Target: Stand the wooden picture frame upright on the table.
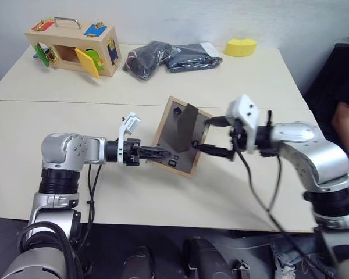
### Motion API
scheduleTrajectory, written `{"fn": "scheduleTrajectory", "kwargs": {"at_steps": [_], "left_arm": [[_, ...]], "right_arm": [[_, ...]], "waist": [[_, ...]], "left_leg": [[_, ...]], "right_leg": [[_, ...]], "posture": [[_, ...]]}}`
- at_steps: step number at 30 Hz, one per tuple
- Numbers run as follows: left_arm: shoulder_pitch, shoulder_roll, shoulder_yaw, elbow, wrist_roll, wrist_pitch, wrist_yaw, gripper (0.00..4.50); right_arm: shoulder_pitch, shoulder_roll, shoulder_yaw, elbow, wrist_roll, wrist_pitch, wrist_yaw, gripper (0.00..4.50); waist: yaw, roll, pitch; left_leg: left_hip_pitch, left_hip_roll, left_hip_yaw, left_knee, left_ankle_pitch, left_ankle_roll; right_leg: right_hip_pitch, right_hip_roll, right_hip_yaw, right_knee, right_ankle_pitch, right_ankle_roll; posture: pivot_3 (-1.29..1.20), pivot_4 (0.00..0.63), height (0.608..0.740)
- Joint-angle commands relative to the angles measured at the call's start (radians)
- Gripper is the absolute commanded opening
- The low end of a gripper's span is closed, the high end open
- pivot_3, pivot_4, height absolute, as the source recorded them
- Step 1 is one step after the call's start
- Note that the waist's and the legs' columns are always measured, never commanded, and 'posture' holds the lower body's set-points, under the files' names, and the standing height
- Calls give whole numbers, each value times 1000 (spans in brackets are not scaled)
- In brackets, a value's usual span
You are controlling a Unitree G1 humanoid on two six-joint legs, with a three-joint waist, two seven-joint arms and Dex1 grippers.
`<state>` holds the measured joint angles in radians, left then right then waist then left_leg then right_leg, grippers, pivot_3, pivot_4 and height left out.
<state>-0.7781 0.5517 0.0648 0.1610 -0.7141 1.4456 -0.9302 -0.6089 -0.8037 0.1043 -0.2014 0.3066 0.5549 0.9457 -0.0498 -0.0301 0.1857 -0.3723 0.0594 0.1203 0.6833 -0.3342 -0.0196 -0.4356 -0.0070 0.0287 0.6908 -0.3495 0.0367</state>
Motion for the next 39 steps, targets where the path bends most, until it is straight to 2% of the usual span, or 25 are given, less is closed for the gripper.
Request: {"fn": "scheduleTrajectory", "kwargs": {"at_steps": [1, 3, 5, 7, 11, 17, 20, 24, 28, 29, 30, 32, 34, 37, 39], "left_arm": [[-9, 14, 27, -54, -51, -6, -19, 1274], [-8, 23, 27, -51, -52, -8, -20, 1274], [-16, 27, 33, -44, -54, -7, -19, 1274], [-26, 28, 38, -36, -58, -2, -16, 1274], [-37, 30, 30, -33, -62, 3, -16, 1274], [-49, 40, 14, -23, -69, 2, -29, 1274], [-43, 47, 8, -28, -69, 0, -32, 1274], [-41, 67, 4, -16, -64, -10, -37, 1274], [-31, 90, -5, -18, -55, -36, -45, 1274], [-24, 109, 5, -22, -56, -37, -48, 2011], [-18, 130, 14, -26, -59, -40, -53, 2263], [-9, 171, 35, -32, -73, -36, -63, 2924], [-1, 229, 72, -43, -98, -21, -80, 3460], [28, 350, 145, -80, -134, -24, -126, 4386], [70, 430, 223, -136, -166, -51, -170, 4500]], "right_arm": [[67, -89, -43, 21, -88, -362, 118, 4500], [98, -108, -33, 85, -185, -588, 89, 4500], [103, -83, -10, 191, -350, -917, -48, 4500], [73, -42, 14, 289, -503, -1166, -194, 4500], [-20, 54, 54, 455, -744, -1424, -450, 4500], [-142, 170, 142, 609, -1085, -1539, -828, 4500], [-199, 203, 163, 665, -1148, -1540, -956, 3936], [-257, 208, 196, 725, -1219, -1546, -1091, 2682], [-299, 207, 240, 778, -1259, -1554, -1152, 2161], [-316, 206, 250, 796, -1262, -1557, -1161, 2128], [-331, 205, 258, 810, -1263, -1559, -1167, 2033], [-351, 203, 268, 831, -1252, -1560, -1173, 1468], [-363, 202, 275, 842, -1234, -1565, -1170, 1249], [-369, 195, 281, 853, -1210, -1581, -1152, 1249], [-366, 187, 279, 863, -1152, -1602, -1106, 1249]], "waist": [[0, 0, 0], [-8, 0, 0], [-14, 0, 0], [-19, 0, 0], [-37, 0, 0], [-37, 0, 0], [-37, 0, 0], [-37, 0, 0], [-41, 0, 0], [-41, 0, 0], [-43, 0, 0], [-48, 0, 0], [-56, 0, 0], [-66, 0, 0], [-69, 0, 0]], "left_leg": [[0, 0, 0, 0, 0, 0], [0, 0, 0, 0, 0, 0], [3, 0, 0, 0, 0, -1], [3, 0, 0, 0, 1, -1], [3, 0, 1, 0, 1, -2], [2, 1, 2, 1, 2, -3], [2, 1, 2, 1, 2, -3], [2, 0, 2, 1, 2, -3], [2, 0, 2, 1, 2, -4], [2, 0, 2, 1, 2, -4], [3, 0, 2, 1, 2, -4], [2, 0, 3, 0, 2, -4], [2, 1, 3, 0, 2, -4], [2, 1, 3, 0, 3, -4], [2, 1, 3, -1, 3, -5]], "right_leg": [[0, 0, 0, 0, 0, 0], [0, 1, 0, 0, 0, 0], [0, 2, 3, 2, 0, 0], [0, 2, 4, 3, 0, 0], [-2, 3, 6, 6, 0, 0], [-4, 3, 6, 9, -1, -1], [-5, 3, 6, 9, -1, -1], [-5, 3, 6, 9, -1, -2], [-5, 3, 6, 10, -1, -2], [-5, 3, 6, 10, -1, -2], [-5, 3, 6, 10, -1, -2], [-6, 3, 6, 10, -1, -2], [-6, 3, 6, 10, -1, -2], [-7, 3, 7, 12, -2, -3], [-7, 3, 7, 12, -2, -3]], "posture": [[0, 150, 740], [0, 150, 740], [0, 150, 740], [0, 150, 740], [0, 150, 740], [0, 150, 740], [0, 150, 740], [0, 150, 740], [0, 150, 740], [0, 150, 740], [0, 150, 740], [0, 150, 740], [0, 150, 740], [0, 150, 740], [0, 150, 740]]}}
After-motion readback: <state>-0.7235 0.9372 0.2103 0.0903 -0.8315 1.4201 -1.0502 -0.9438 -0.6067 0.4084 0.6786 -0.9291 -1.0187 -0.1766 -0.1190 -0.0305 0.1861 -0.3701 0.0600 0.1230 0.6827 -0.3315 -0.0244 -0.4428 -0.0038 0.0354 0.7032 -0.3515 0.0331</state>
